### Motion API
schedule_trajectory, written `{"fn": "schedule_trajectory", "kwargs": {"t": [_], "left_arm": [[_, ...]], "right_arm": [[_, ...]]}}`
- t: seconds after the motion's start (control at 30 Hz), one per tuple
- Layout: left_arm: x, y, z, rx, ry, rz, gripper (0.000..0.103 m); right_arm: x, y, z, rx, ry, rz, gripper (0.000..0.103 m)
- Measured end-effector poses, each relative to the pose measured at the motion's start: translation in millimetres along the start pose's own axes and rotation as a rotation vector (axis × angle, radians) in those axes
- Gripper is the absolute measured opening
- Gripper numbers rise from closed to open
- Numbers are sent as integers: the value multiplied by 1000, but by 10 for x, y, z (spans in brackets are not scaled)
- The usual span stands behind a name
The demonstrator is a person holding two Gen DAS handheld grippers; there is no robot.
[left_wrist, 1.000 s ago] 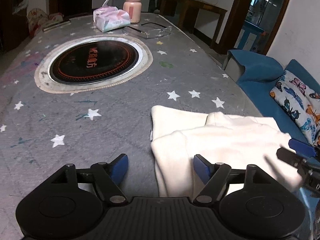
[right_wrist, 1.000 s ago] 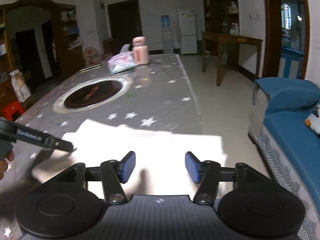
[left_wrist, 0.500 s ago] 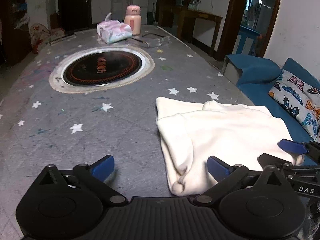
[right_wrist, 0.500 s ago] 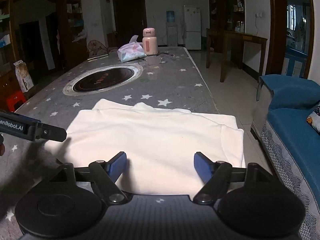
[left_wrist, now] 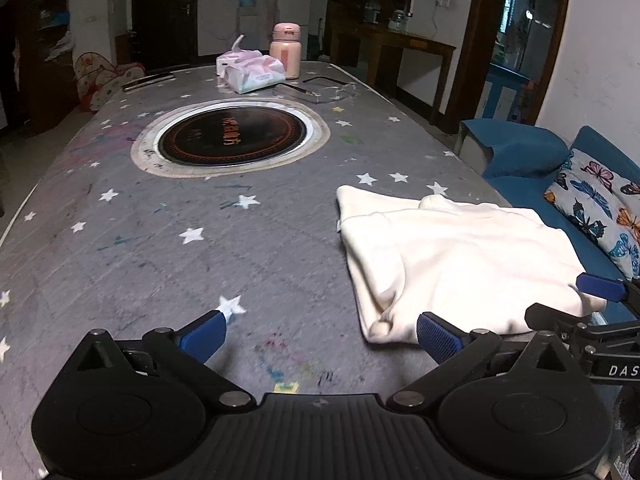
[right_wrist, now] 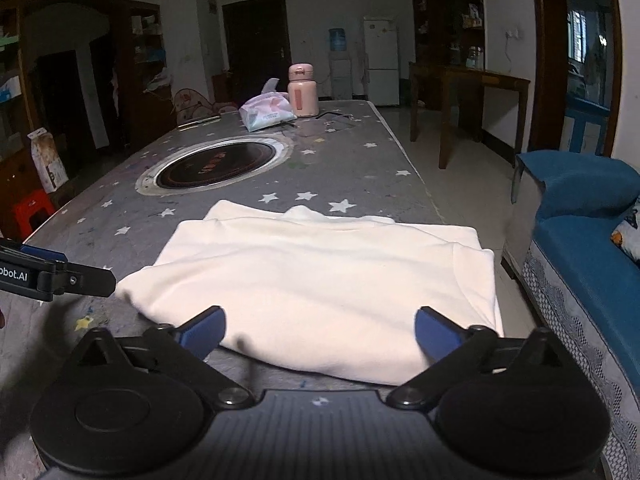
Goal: Fold clothes
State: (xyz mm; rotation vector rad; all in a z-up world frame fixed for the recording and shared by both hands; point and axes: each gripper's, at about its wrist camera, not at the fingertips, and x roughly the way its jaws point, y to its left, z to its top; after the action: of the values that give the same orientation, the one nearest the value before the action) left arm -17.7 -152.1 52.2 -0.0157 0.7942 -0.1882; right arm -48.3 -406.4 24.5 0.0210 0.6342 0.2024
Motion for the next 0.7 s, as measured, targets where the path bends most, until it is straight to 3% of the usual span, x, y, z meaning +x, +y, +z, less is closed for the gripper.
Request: {"fn": "schedule_trajectory", "kwargs": {"t": [0.7], "left_arm": [[-335, -67, -285, 42, -47, 19, 103]], "right_arm": [[-223, 299, -185, -26, -20, 3, 103]]}}
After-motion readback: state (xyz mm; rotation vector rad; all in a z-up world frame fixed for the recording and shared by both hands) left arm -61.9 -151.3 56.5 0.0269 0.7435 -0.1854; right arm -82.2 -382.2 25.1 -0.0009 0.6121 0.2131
